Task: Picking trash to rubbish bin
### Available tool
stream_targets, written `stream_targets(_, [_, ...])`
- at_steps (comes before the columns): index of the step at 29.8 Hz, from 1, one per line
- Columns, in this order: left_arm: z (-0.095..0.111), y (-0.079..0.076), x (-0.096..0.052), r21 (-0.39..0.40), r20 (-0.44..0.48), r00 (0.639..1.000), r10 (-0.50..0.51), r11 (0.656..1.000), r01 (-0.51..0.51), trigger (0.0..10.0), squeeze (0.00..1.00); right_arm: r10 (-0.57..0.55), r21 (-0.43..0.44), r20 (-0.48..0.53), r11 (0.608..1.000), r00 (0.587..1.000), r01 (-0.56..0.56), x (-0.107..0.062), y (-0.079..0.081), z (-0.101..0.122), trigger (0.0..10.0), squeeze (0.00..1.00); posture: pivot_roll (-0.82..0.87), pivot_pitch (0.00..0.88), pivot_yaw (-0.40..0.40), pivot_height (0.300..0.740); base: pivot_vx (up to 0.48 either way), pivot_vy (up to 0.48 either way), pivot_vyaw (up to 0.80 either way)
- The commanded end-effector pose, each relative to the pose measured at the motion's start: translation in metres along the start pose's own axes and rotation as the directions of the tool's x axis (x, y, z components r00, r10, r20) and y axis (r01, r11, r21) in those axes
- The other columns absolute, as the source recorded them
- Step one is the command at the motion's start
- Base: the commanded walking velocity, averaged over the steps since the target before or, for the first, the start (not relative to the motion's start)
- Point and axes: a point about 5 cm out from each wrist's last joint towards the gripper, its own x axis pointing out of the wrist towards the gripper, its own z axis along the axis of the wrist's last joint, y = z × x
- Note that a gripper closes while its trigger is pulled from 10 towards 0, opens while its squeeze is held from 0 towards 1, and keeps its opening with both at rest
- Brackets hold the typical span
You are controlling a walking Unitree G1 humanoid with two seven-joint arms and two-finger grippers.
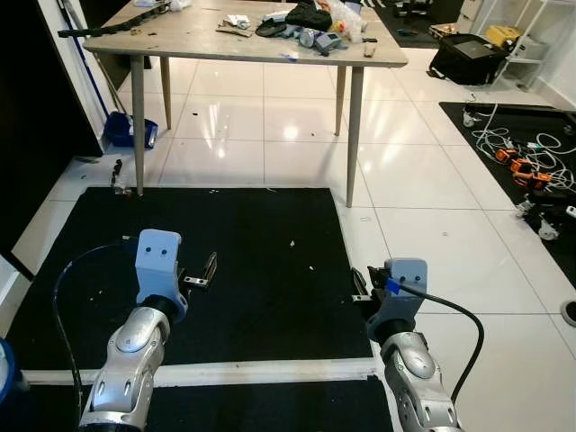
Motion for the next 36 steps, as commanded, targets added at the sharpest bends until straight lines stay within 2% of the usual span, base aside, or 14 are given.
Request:
stream_targets(1, [-0.0022, -0.0040, -0.0023, -0.003, -0.003, 1.000, -0.012, 1.000, 0.012, 10.0, 0.00, -0.015, 0.006, -0.031, 1.000, 0.999, 0.016, -0.0043, -0.0042, -0.0057, 10.0, 0.00, 0.01, 0.155, -0.005, 0.740, 0.000, 0.000, 0.00])
stream_targets(10, [-0.0011, -0.0040, -0.0023, -0.009, 0.007, 1.000, 0.001, 1.000, -0.001, 10.0, 0.00, 0.010, 0.016, -0.032, 1.000, 0.999, -0.009, -0.0028, -0.0014, -0.0054, 10.0, 0.00, 0.01, 0.164, -0.008, 0.740, 0.000, 0.000, 0.00])
stream_targets(18, [0.0024, -0.0003, -0.0035, -0.041, 0.029, 0.999, 0.025, 0.999, -0.024, 10.0, 0.00, 0.020, 0.021, -0.027, 1.000, 0.999, -0.019, -0.0018, 0.0017, -0.0041, 10.0, 0.00, 0.03, 0.159, -0.007, 0.740, 0.282, 0.000, 0.00])
stream_targets(29, [0.0045, 0.0006, -0.0032, -0.037, 0.032, 0.999, 0.022, 0.999, -0.021, 10.0, 0.00, 0.014, 0.002, -0.031, 1.000, 0.999, -0.014, -0.0018, -0.0009, -0.0034, 10.0, 0.00, 0.03, 0.170, -0.012, 0.740, 0.334, 0.000, 0.00])
stream_targets(36, [0.0042, 0.0026, -0.0056, -0.041, 0.029, 0.999, 0.033, 0.999, -0.031, 10.0, 0.00, 0.037, -0.002, -0.022, 0.999, 0.999, -0.037, -0.0018, 0.0030, -0.0016, 10.0, 0.00, 0.03, 0.177, -0.016, 0.740, 0.352, 0.000, 0.00])
